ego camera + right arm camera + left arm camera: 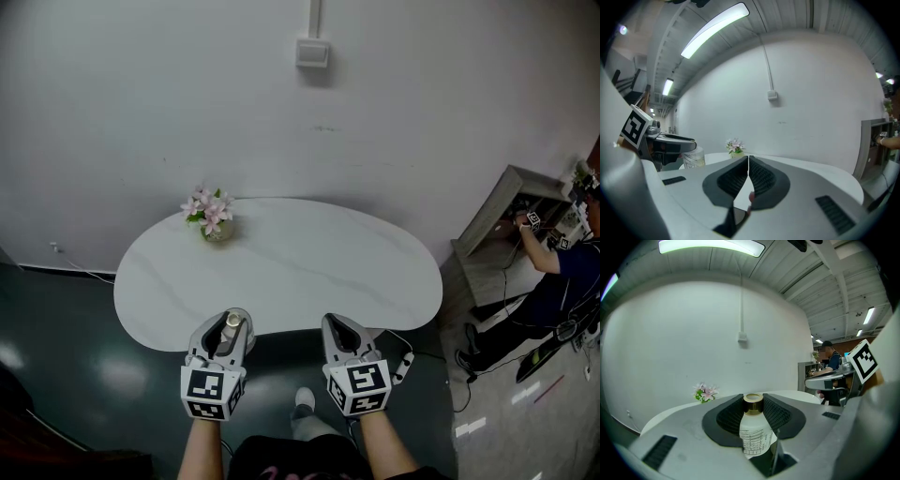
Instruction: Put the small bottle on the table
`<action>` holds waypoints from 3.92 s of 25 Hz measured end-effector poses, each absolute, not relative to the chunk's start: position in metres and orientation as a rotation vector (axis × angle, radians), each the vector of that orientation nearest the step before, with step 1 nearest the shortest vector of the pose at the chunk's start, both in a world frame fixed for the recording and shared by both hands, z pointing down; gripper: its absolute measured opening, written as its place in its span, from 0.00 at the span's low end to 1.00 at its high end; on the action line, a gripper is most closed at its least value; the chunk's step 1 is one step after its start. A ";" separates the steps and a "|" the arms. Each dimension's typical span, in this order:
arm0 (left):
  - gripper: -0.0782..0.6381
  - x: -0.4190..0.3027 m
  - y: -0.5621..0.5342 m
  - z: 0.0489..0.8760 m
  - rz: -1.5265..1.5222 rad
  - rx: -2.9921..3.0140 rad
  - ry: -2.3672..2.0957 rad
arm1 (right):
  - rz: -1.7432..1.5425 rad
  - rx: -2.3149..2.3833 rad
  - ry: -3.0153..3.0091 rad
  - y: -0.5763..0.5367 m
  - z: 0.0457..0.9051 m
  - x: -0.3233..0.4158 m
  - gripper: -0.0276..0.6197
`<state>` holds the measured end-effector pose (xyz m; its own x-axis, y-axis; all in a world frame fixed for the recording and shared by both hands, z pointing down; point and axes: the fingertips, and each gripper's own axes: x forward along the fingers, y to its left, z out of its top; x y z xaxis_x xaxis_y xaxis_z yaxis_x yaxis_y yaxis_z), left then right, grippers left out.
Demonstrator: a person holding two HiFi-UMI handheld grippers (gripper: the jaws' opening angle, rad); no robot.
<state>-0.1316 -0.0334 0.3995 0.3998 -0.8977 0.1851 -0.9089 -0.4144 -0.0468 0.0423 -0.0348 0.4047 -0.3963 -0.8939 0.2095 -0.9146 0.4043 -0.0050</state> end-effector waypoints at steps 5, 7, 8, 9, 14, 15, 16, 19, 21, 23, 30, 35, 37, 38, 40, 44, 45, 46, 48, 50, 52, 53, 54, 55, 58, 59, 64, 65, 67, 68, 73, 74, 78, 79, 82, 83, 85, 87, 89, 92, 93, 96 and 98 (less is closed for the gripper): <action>0.29 -0.129 -0.063 0.403 0.290 2.553 -1.679 | 0.202 1.600 -2.487 -0.066 0.411 0.047 0.15; 0.29 -0.126 -0.074 0.404 0.295 2.546 -1.680 | 0.214 1.591 -2.489 -0.078 0.412 0.050 0.15; 0.29 -0.124 -0.079 0.405 0.297 2.543 -1.682 | 0.220 1.588 -2.490 -0.084 0.414 0.052 0.15; 0.29 -0.123 -0.084 0.405 0.299 2.540 -1.685 | 0.226 1.584 -2.492 -0.089 0.415 0.054 0.15; 0.29 -0.114 -0.108 0.404 0.304 2.525 -1.703 | 0.236 1.558 -2.505 -0.117 0.416 0.061 0.15; 0.29 -0.112 -0.114 0.404 0.306 2.520 -1.706 | 0.238 1.551 -2.507 -0.123 0.416 0.063 0.15; 0.29 -0.110 -0.119 0.404 0.309 2.516 -1.710 | 0.240 1.545 -2.509 -0.129 0.415 0.065 0.15; 0.29 -0.104 -0.132 0.402 0.317 2.505 -1.719 | 0.255 1.532 -2.520 -0.144 0.414 0.072 0.15; 0.29 -0.100 -0.140 0.399 0.323 2.505 -1.726 | 0.263 1.526 -2.532 -0.154 0.412 0.075 0.15; 0.29 -0.098 -0.149 0.397 0.334 2.502 -1.731 | 0.269 1.522 -2.539 -0.163 0.411 0.077 0.15; 0.29 -0.091 -0.162 0.399 0.360 2.481 -1.745 | 0.303 1.505 -2.550 -0.180 0.417 0.085 0.15; 0.29 -0.089 -0.164 0.400 0.368 2.475 -1.747 | 0.316 1.494 -2.555 -0.182 0.419 0.085 0.15; 0.29 -0.088 -0.164 0.401 0.372 2.474 -1.743 | 0.321 1.492 -2.552 -0.182 0.420 0.085 0.15; 0.29 -0.088 -0.164 0.402 0.374 2.474 -1.740 | 0.324 1.492 -2.552 -0.182 0.421 0.085 0.15; 0.29 -0.088 -0.164 0.403 0.372 2.473 -1.740 | 0.326 1.494 -2.554 -0.182 0.421 0.085 0.15; 0.29 -0.091 -0.167 0.404 0.365 2.476 -1.737 | 0.321 1.500 -2.548 -0.185 0.421 0.083 0.15; 0.29 -0.091 -0.168 0.404 0.363 2.477 -1.735 | 0.319 1.501 -2.546 -0.186 0.421 0.083 0.15; 0.29 -0.092 -0.170 0.404 0.362 2.478 -1.732 | 0.318 1.501 -2.544 -0.187 0.421 0.082 0.15; 0.29 -0.093 -0.172 0.405 0.357 2.479 -1.727 | 0.317 1.502 -2.539 -0.189 0.420 0.080 0.15; 0.29 -0.096 -0.176 0.405 0.349 2.479 -1.727 | 0.314 1.498 -2.537 -0.191 0.420 0.077 0.15; 0.29 -0.099 -0.179 0.406 0.343 2.477 -1.726 | 0.308 1.494 -2.534 -0.193 0.421 0.074 0.15; 0.29 -0.100 -0.180 0.407 0.342 2.476 -1.723 | 0.309 1.493 -2.530 -0.194 0.422 0.073 0.15; 0.29 -0.101 -0.182 0.409 0.341 2.474 -1.720 | 0.311 1.494 -2.526 -0.195 0.424 0.072 0.15; 0.29 -0.101 -0.183 0.410 0.340 2.472 -1.717 | 0.315 1.494 -2.523 -0.196 0.425 0.071 0.15; 0.29 -0.104 -0.189 0.414 0.338 2.469 -1.709 | 0.320 1.493 -2.514 -0.201 0.427 0.069 0.15; 0.29 -0.104 -0.190 0.416 0.339 2.469 -1.705 | 0.321 1.493 -2.512 -0.202 0.428 0.068 0.15; 0.29 -0.109 -0.199 0.426 0.349 2.459 -1.684 | 0.332 1.473 -2.496 -0.209 0.436 0.060 0.15; 0.29 -0.110 -0.200 0.428 0.350 2.456 -1.681 | 0.336 1.469 -2.492 -0.210 0.438 0.059 0.15; 0.29 -0.111 -0.203 0.432 0.354 2.452 -1.673 | 0.343 1.464 -2.486 -0.211 0.442 0.057 0.15; 0.29 -0.111 -0.204 0.434 0.355 2.451 -1.670 | 0.345 1.462 -2.482 -0.212 0.444 0.056 0.15; 0.29 -0.115 -0.210 0.441 0.349 2.450 -1.666 | 0.374 1.445 -2.466 -0.218 0.456 0.051 0.15; 0.29 -0.115 -0.212 0.443 0.354 2.448 -1.663 | 0.382 1.441 -2.463 -0.220 0.458 0.050 0.15; 0.29 -0.118 -0.219 0.453 0.361 2.436 -1.651 | 0.398 1.430 -2.449 -0.227 0.468 0.045 0.15; 0.29 -0.119 -0.221 0.456 0.363 2.433 -1.648 | 0.400 1.427 -2.446 -0.229 0.470 0.043 0.15; 0.29 -0.122 -0.224 0.465 0.373 2.423 -1.640 | 0.403 1.414 -2.439 -0.232 0.476 0.038 0.15; 0.29 -0.122 -0.226 0.468 0.375 2.421 -1.637 | 0.406 1.410 -2.438 -0.233 0.478 0.037 0.15; 0.29 -0.123 -0.228 0.474 0.379 2.417 -1.633 | 0.411 1.404 -2.434 -0.235 0.482 0.034 0.15; 0.29 -0.123 -0.231 0.479 0.385 2.414 -1.627 | 0.415 1.396 -2.425 -0.237 0.487 0.032 0.15; 0.29 -0.122 -0.233 0.484 0.396 2.412 -1.621 | 0.426 1.391 -2.418 -0.238 0.493 0.031 0.15; 0.29 -0.123 -0.236 0.494 0.407 2.401 -1.614 | 0.440 1.383 -2.411 -0.240 0.499 0.028 0.15; 0.29 -0.124 -0.237 0.497 0.409 2.396 -1.611 | 0.444 1.380 -2.409 -0.241 0.502 0.026 0.15; 0.29 -0.125 -0.240 0.506 0.413 2.382 -1.605 | 0.459 1.371 -2.404 -0.243 0.508 0.024 0.15; 0.29 -0.125 -0.242 0.511 0.414 2.373 -1.604 | 0.472 1.366 -2.401 -0.244 0.513 0.023 0.15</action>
